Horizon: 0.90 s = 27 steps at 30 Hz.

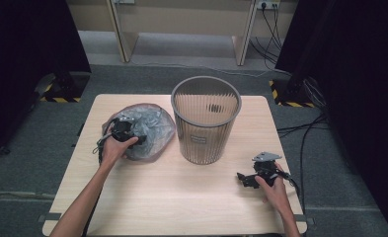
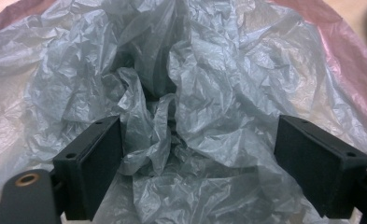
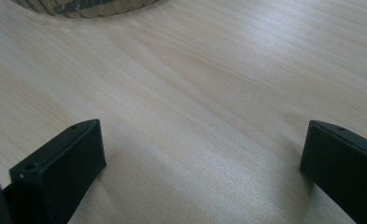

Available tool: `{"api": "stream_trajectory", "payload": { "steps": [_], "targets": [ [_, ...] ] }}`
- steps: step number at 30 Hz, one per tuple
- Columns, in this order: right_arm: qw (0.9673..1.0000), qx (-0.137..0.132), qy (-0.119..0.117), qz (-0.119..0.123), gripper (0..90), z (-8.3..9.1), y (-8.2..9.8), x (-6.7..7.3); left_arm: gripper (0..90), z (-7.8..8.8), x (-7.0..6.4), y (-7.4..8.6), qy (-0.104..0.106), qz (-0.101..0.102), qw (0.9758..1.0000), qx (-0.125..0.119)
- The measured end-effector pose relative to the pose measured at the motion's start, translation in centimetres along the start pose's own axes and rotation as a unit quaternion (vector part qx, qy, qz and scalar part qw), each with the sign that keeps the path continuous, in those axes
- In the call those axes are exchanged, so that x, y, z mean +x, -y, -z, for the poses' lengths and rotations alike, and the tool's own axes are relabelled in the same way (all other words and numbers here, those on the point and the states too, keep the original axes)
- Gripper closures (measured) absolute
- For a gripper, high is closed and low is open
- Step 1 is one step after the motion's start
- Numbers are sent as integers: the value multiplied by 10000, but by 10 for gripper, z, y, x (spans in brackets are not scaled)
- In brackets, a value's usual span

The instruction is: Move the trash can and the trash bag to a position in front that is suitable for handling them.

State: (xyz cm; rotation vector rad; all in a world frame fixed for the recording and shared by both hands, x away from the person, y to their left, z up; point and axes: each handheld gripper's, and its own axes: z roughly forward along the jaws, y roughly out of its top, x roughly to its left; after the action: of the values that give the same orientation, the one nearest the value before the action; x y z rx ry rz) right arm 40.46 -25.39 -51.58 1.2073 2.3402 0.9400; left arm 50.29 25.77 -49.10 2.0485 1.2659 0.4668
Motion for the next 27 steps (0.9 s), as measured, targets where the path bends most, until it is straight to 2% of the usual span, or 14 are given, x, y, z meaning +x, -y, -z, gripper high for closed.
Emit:
{"api": "stream_trajectory", "payload": {
  "steps": [4, 6, 9, 12, 14, 17, 18, 21, 23, 27],
  "targets": [
    [10000, 5, 0, 6, 0, 0, 0, 0, 150, 17, -6, 5, 37, -114, 9999, -7],
    [10000, 11, -5, 10, 0, 0, 0, 0, 150, 26, -6, 3, 27, -95, 9999, -85],
    [10000, 13, -5, 4, 0, 0, -1, 0, 149, 38, -7, -4, 97, -88, 9996, -246],
    [10000, 5, -9, -6, 0, -1, -1, 1, 149, 42, -9, -13, 172, -79, 9991, -372],
    [10000, 5, -15, 24, 0, -1, -1, 1, 149, 41, -10, -19, 128, -67, 9988, -459],
    [10000, 4, -16, 33, 0, -1, -1, 1, 149, 36, -12, -29, 101, -57, 9989, -465],
    [10000, 8, -17, 26, 0, -1, -1, 1, 149, 35, -12, -32, 48, -37, 9985, -544],
    [10000, 14, -29, 37, 1, -1, -1, 1, 149, 28, -13, -42, -219, -171, 9984, -501],
    [10000, 8, -31, 52, 1, -1, -1, 1, 148, 18, -10, -45, -178, -78, 9991, -383],
    [10000, 12, -57, 57, 1, -1, -1, 2, 148, -4, -7, -40, -191, -66, 9998, -60]
  ]
}}
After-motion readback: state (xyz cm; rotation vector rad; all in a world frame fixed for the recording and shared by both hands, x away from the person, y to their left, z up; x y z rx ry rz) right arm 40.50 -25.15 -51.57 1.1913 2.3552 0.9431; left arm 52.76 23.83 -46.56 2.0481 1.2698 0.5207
